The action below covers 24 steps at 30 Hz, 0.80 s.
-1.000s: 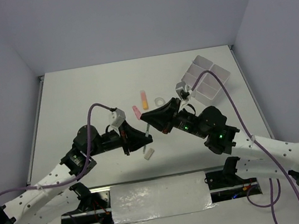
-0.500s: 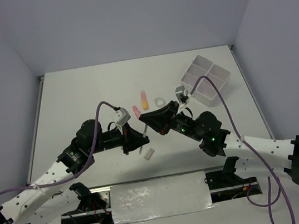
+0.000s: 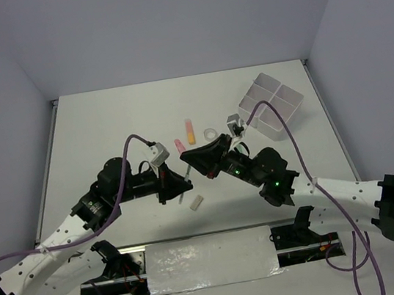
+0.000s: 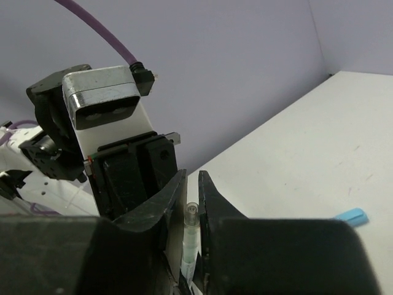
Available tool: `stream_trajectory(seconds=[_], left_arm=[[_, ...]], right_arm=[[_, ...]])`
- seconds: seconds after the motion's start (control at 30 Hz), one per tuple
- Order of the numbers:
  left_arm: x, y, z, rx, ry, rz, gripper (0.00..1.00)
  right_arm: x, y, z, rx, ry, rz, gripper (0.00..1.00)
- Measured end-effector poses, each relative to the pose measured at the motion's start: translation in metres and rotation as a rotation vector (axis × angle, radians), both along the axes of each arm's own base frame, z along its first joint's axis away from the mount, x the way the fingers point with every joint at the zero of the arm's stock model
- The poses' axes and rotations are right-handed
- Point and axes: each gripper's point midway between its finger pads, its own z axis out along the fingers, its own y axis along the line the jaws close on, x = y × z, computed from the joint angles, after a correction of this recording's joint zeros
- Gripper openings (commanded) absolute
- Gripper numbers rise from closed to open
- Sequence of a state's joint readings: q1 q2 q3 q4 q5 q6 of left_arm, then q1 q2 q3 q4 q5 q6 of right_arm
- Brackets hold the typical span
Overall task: Sort the stationery into containers
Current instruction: Close the pen cap on the pen, then place the pen in the storage box.
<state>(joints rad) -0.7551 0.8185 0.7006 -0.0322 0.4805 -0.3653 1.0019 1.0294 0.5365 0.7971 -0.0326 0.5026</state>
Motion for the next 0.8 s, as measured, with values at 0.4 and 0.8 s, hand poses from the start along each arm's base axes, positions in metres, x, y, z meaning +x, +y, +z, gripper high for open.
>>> stream_trajectory(seconds=[0.4, 0.8], left_arm=[[0.001, -0.013, 0.029, -0.14, -0.18, -0.047, 0.0], [0.039, -0.001, 0.019, -0.083, -0.12, 0.198, 0.99]], right_arm=[[-0.022, -0.007, -0.002, -0.232, 0.043, 0.024, 0.01], [0.003, -0.02, -0.018, -0.337, 0.09, -0.114, 0.0]])
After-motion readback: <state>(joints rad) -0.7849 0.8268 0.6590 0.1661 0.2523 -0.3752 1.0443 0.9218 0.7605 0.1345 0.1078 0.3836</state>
